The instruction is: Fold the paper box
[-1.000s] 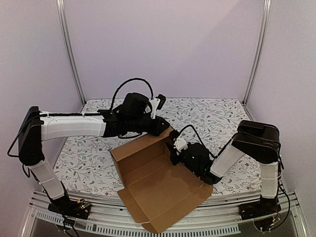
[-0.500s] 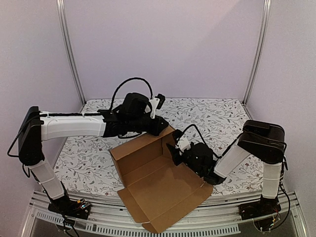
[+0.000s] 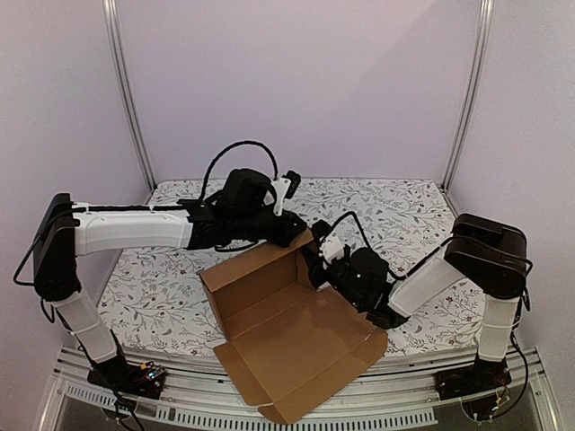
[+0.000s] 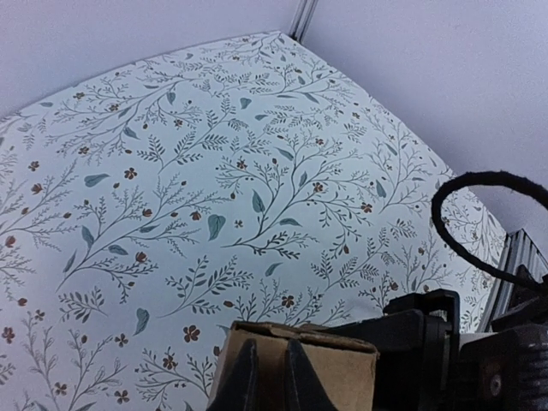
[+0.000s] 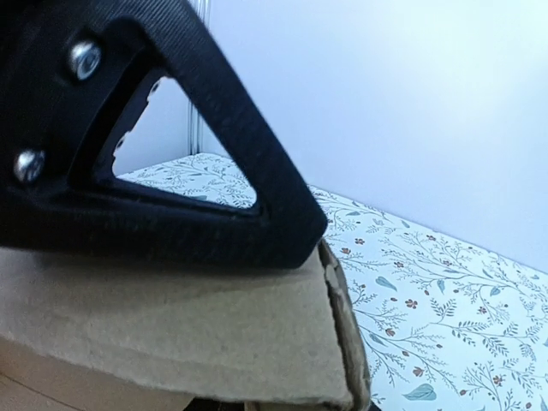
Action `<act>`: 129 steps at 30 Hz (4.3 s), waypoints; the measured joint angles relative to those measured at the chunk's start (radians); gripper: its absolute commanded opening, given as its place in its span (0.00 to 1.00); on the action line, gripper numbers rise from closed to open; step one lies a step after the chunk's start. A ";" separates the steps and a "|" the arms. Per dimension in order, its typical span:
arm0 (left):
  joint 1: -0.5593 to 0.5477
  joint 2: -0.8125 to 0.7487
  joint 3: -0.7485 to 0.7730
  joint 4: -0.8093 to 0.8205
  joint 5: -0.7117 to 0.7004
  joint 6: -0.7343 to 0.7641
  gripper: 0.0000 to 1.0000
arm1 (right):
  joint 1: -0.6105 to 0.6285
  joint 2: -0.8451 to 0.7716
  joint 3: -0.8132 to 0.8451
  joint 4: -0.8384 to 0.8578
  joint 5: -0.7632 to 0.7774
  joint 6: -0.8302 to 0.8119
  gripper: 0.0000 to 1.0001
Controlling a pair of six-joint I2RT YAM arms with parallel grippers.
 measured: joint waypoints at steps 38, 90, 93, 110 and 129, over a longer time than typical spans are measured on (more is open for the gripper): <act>-0.013 0.000 0.014 -0.027 -0.006 -0.007 0.11 | 0.005 0.225 -0.014 0.106 0.028 0.111 0.00; -0.060 0.006 0.045 -0.085 -0.053 -0.029 0.11 | 0.003 0.203 0.072 0.129 0.090 0.005 0.24; -0.061 0.006 0.045 -0.085 -0.054 -0.031 0.11 | 0.003 0.217 0.061 0.134 0.093 0.018 0.24; -0.061 0.021 0.053 -0.071 -0.067 -0.031 0.11 | 0.006 0.315 0.054 0.172 0.090 0.127 0.00; -0.061 0.026 0.060 -0.074 -0.071 -0.031 0.11 | 0.005 0.312 0.060 0.165 0.104 0.108 0.23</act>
